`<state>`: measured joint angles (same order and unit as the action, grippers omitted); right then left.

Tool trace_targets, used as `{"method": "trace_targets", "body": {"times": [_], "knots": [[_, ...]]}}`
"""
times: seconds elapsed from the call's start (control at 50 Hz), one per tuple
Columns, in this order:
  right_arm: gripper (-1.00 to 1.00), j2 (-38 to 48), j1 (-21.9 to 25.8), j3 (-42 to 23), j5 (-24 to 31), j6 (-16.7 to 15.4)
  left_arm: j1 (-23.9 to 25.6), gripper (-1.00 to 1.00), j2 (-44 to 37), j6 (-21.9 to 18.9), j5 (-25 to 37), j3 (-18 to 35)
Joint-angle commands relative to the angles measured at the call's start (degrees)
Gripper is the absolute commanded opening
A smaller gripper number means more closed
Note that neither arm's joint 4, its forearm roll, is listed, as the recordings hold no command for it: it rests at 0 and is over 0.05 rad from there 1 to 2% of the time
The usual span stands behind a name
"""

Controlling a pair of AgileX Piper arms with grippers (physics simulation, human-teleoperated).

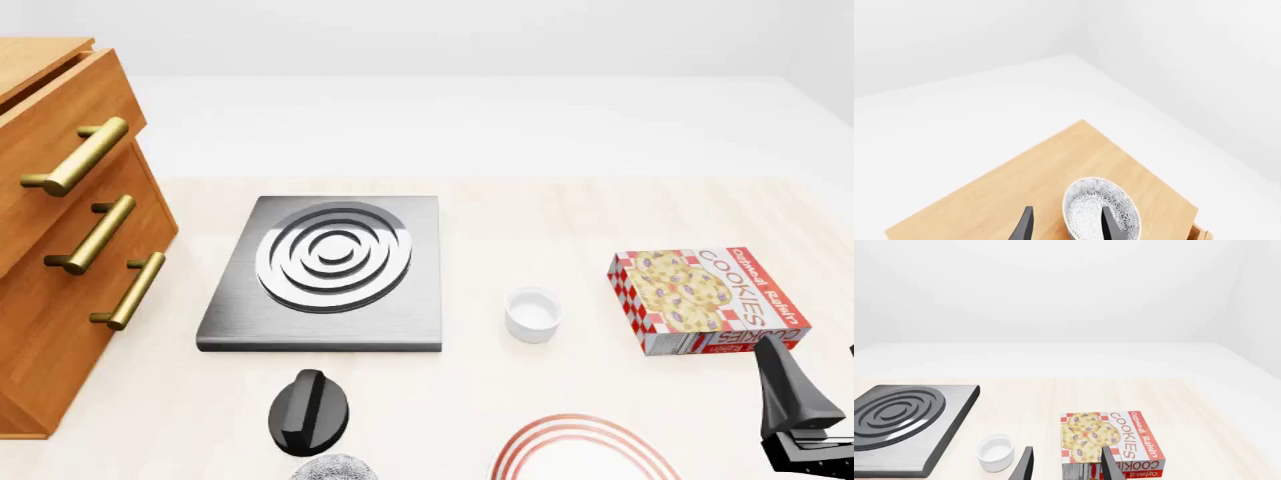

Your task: Pick the akita bowl on the wooden cabinet and place it on the plate.

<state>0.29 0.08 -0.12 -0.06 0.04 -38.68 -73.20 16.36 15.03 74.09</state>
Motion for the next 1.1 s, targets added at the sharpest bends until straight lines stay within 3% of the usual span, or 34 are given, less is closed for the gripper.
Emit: {"method": "trace_targets", "body": {"times": [0.02, 1.1], "knots": [[1.00, 0.0, 0.0, 0.0, 0.0, 0.0, 0.5, 1.00, -1.4, -0.1, -0.4, 0.0], [1.00, 0.0, 0.0, 0.0, 0.0, 0.0, 3.1, 1.00, -5.8, 0.0, -4.1, -3.6]]}}
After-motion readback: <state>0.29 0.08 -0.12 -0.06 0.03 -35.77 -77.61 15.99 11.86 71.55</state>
